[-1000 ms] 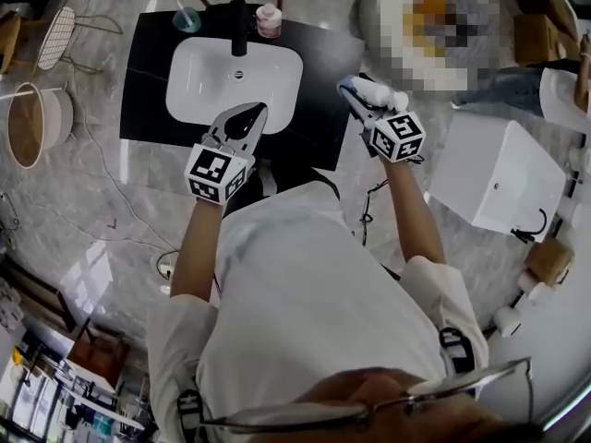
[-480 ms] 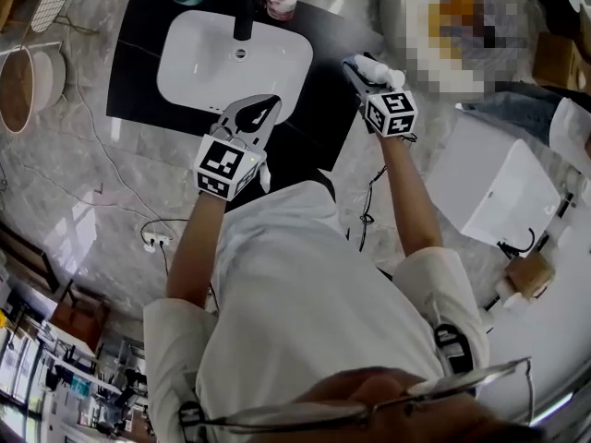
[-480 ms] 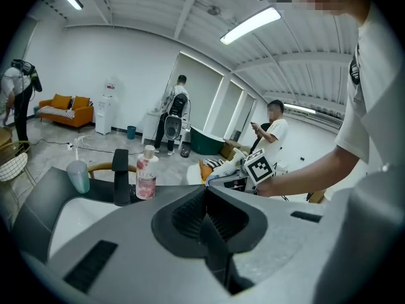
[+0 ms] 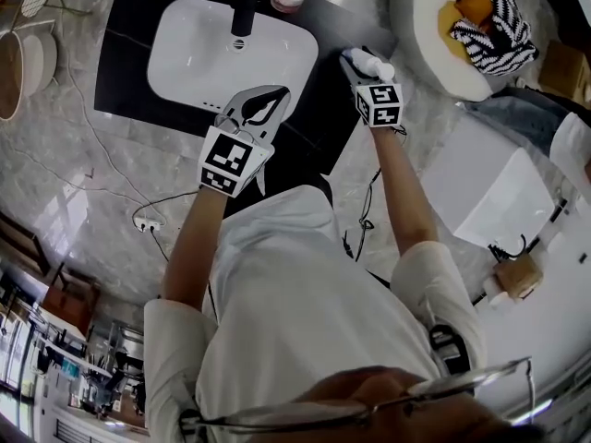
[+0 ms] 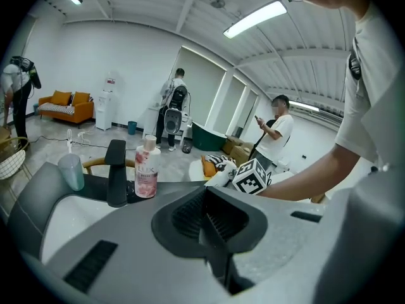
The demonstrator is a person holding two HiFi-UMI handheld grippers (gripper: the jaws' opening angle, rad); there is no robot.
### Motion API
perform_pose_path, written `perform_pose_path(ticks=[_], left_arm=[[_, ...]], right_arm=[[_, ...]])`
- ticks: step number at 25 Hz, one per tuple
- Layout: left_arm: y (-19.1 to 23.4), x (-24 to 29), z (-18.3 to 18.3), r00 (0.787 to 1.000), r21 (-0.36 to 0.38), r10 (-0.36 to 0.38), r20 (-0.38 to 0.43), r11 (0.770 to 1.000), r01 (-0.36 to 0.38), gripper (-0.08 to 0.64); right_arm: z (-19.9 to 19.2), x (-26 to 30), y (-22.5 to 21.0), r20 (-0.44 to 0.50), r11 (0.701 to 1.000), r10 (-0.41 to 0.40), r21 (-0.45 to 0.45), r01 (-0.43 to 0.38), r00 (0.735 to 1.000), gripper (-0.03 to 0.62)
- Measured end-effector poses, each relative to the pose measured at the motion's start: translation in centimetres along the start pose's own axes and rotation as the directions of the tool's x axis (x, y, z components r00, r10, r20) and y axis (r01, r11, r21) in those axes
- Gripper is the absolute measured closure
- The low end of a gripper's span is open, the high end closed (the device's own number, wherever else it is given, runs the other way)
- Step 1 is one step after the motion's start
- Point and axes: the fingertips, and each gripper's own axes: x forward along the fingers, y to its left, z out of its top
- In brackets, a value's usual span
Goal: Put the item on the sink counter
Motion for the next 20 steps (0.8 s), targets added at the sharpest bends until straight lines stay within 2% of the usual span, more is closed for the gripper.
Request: perform_pose_path(ticks=[9,12,20], left_arm=[[0.7,0.9,-1.1,1.0,-0.036,0.004,-0.009,0.999,-0.004,0.555],[0.9,1.0,-1.3,1.0,-0.04,0.004,-0.012,0.999,-0.004,0.555],[1.4,1.4,-1.8,1.0,-0.053,0.006,-0.018,0.999,-0.007,0.555]], right_arm=[[-1.6,1.8,0.2,-0.078,0.992,-0.043,-0.124,0.033,0.996,0.343],[-2.3,2.1,0.3,-0.094,0.99,-0.052,-0.132,0.039,0.994,0.342],[-2.2,2.4,0.2,-0.062,0.991,-0.077,-0.116,0.07,0.995,0.337]])
